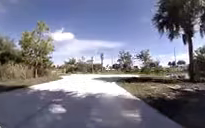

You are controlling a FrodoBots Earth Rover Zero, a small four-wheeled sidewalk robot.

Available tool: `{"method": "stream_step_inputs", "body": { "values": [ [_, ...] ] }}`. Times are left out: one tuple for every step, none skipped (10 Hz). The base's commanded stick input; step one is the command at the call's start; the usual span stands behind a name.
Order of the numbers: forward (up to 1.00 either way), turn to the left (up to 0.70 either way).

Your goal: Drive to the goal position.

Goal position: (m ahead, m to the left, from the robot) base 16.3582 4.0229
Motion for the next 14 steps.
{"method": "stream_step_inputs", "body": {
  "values": [
    [0.85,0.00],
    [0.85,0.00],
    [0.85,0.00],
    [0.85,0.00],
    [0.85,0.00],
    [0.85,0.00],
    [0.85,0.00],
    [0.85,0.00],
    [0.85,0.00],
    [0.85,0.00],
    [0.85,0.00],
    [0.85,0.00],
    [0.85,0.00],
    [0.85,0.00]
  ]
}}
